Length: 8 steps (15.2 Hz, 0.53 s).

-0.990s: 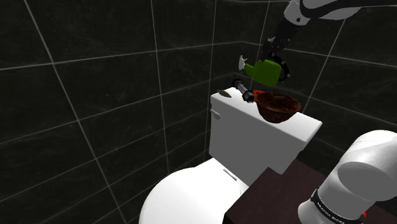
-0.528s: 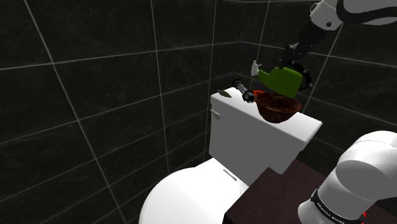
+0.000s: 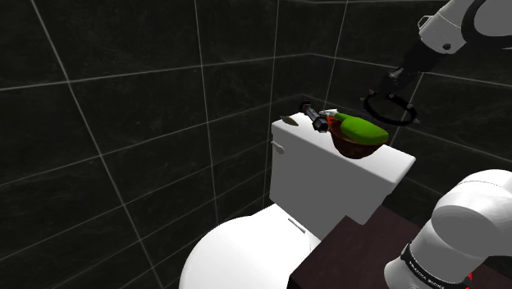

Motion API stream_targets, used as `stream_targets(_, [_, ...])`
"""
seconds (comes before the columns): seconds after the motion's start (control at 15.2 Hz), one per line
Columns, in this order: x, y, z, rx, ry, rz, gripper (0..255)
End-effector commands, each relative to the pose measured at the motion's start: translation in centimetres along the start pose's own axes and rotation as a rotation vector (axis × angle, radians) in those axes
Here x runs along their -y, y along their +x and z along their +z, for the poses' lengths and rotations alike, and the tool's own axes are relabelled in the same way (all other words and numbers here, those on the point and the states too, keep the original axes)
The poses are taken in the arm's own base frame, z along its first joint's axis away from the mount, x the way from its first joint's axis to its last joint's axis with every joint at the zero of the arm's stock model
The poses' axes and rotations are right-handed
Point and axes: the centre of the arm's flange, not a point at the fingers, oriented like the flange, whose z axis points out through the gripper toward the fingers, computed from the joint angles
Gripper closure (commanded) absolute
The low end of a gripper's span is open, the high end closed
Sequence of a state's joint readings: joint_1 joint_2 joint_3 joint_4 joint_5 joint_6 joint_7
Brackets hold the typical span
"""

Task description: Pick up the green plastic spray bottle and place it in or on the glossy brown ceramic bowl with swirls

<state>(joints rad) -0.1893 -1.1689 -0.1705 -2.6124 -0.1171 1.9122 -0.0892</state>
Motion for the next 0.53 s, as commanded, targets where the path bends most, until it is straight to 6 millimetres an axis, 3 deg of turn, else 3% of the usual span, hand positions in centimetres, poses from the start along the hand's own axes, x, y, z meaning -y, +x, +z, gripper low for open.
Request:
stream_targets(0.0, [0.0, -0.5, 1.0, 0.0, 0.0, 0.0, 255])
stream_targets(0.2, [0.0, -1.2, 2.3, 0.0, 0.0, 0.0, 255])
stream_targets(0.46, [0.0, -1.2, 2.3, 0.0, 0.0, 0.0, 255])
